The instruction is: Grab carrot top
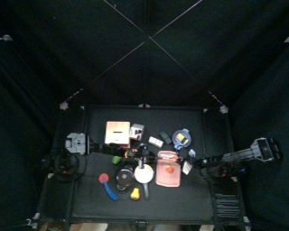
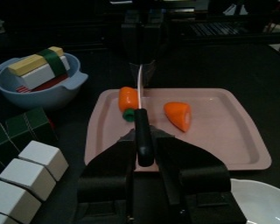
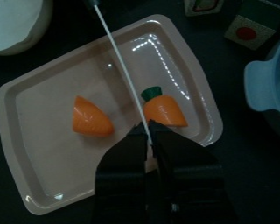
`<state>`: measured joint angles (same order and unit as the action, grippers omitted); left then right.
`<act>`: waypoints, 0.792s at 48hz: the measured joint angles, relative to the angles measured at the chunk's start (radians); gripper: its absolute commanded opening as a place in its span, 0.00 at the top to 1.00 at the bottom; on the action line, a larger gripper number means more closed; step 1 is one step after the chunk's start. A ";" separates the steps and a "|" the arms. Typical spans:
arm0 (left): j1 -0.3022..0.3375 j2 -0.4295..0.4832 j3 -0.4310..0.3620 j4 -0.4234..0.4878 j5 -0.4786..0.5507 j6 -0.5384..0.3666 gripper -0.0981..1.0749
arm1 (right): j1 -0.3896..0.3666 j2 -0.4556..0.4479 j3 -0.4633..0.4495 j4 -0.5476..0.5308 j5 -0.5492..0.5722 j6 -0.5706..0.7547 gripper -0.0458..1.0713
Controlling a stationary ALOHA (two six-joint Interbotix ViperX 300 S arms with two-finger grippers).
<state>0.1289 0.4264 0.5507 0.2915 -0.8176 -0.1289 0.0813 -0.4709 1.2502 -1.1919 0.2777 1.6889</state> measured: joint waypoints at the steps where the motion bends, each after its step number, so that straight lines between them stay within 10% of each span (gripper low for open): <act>1: 0.000 0.000 0.000 0.002 0.000 0.000 0.44 | 0.000 0.000 0.000 0.000 0.000 0.000 0.70; 14: -0.006 -0.023 0.006 0.000 0.011 0.000 0.44 | 0.000 -0.015 0.000 -0.006 0.002 0.000 0.65; 30: -0.020 -0.044 0.008 0.003 0.037 0.000 0.44 | 0.002 -0.058 0.000 -0.028 0.008 0.002 0.22; 38: -0.028 -0.055 0.012 0.003 0.037 -0.003 0.44 | 0.014 -0.080 -0.006 -0.043 0.009 0.002 0.17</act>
<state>0.1012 0.3712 0.5630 0.2945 -0.7808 -0.1319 0.0951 -0.5507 1.2441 -1.2349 0.2869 1.6904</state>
